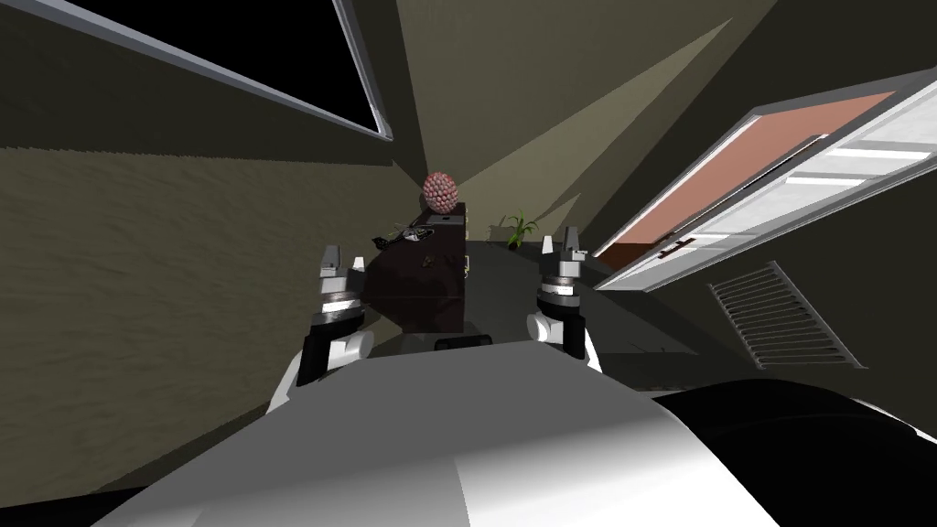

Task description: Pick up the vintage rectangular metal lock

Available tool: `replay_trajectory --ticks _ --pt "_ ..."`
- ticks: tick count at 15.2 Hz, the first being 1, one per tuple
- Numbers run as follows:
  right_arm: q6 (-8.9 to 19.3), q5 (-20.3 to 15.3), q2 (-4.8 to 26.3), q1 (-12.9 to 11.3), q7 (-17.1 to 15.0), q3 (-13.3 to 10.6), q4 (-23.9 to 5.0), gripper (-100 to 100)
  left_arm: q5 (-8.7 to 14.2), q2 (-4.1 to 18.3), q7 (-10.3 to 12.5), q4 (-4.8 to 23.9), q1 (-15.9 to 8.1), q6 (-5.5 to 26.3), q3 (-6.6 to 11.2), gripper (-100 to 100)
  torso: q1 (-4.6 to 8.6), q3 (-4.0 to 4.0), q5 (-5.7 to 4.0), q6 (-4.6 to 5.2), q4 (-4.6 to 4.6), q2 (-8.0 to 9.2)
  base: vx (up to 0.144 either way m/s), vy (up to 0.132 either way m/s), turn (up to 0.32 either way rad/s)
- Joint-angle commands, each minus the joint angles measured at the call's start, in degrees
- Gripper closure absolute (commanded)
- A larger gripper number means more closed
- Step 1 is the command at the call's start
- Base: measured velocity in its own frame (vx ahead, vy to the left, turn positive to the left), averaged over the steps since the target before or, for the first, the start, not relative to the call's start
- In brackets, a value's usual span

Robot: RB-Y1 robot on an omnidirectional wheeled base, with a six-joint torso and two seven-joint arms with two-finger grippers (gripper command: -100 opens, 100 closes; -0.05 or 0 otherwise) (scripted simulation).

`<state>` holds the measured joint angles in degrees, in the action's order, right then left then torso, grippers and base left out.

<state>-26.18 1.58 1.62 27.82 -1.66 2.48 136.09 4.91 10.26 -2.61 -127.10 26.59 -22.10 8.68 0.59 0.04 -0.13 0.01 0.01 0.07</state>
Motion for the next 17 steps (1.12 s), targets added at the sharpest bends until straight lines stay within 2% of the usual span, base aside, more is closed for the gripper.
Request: replay_trajectory --ticks 1,2,3,4,6,7,9,10,12,13,16,17 --pt "0.00 0.00 0.00 0.00 0.00 0.00 0.00 0 0.36 0.22 -0.55 -0.17 0.11 1.83 0.39 -100 0.00 0.00 0.00 0.00 0.00 0.00 -0.021 -0.092 -0.010" --pt "0.00 0.00 0.00 0.00 0.00 0.00 0.00 0 1.45 1.05 -1.76 0.44 -0.58 3.83 1.80 -100 -0.11 0.01 0.02 -0.01 0.00 0.02 -0.014 -0.115 -0.052" --pt "0.00 0.00 0.00 0.00 0.00 0.00 0.00 0 1.45 1.05 -1.76 0.44 -0.58 4.87 1.80 -100 -0.09 0.01 0.02 0.00 0.01 0.01 -0.017 -0.123 -0.051" --pt "0.00 0.00 0.00 0.00 0.00 0.00 0.00 0 2.57 1.88 -3.03 1.09 -1.30 6.20 3.27 -100 -0.08 0.01 0.02 0.00 0.00 0.02 -0.032 -0.141 -0.072" --pt "0.00 0.00 0.00 0.00 0.00 0.00 0.00 0 2.57 1.88 -3.03 1.09 -1.30 8.12 3.27 -100 0.03 0.02 0.00 0.00 0.01 0.04 -0.013 -0.134 -0.030" --pt "0.00 0.00 0.00 0.00 0.00 0.00 0.00 0 3.73 2.72 -4.35 1.78 -2.05 9.76 4.79 -100 -0.04 0.01 0.00 -0.01 0.01 0.01 0.002 -0.140 -0.048" --pt "0.00 0.00 0.00 0.00 0.00 0.00 0.00 0 3.73 2.72 -4.35 1.78 -2.05 11.54 4.79 -100 -0.01 -0.02 0.00 0.00 -0.01 -0.03 -0.003 -0.113 -0.034" --pt "0.00 0.00 0.00 0.00 0.00 0.00 0.00 0 4.90 3.57 -5.70 2.50 -2.80 13.56 6.37 -100 -0.12 -0.01 0.02 -0.01 -0.01 -0.03 -0.001 -0.122 -0.051" --pt "0.00 0.00 0.00 0.00 0.00 0.00 0.00 0 4.90 3.57 -5.70 2.50 -2.80 15.14 6.37 -100 -0.06 -0.01 0.01 -0.01 -0.01 -0.02 -0.007 -0.116 -0.034" --pt "0.00 0.00 0.00 0.00 0.00 0.00 0.00 0 6.09 4.43 -7.08 3.23 -3.57 16.59 7.97 -100 -0.13 -0.01 0.02 -0.01 0.00 -0.01 -0.010 -0.109 -0.050" --pt "0.00 0.00 0.00 0.00 0.00 0.00 0.00 0 6.09 4.43 -7.08 3.23 -3.57 18.89 7.97 -100 -0.15 -0.02 0.03 -0.01 0.00 -0.03 0.001 -0.093 -0.023" --pt "0.00 0.00 0.01 0.00 0.00 0.01 0.00 0 7.27 5.29 -8.47 3.99 -4.34 20.77 9.60 -100 -0.26 -0.02 0.05 -0.01 -0.01 -0.04 0.000 -0.102 -0.053"
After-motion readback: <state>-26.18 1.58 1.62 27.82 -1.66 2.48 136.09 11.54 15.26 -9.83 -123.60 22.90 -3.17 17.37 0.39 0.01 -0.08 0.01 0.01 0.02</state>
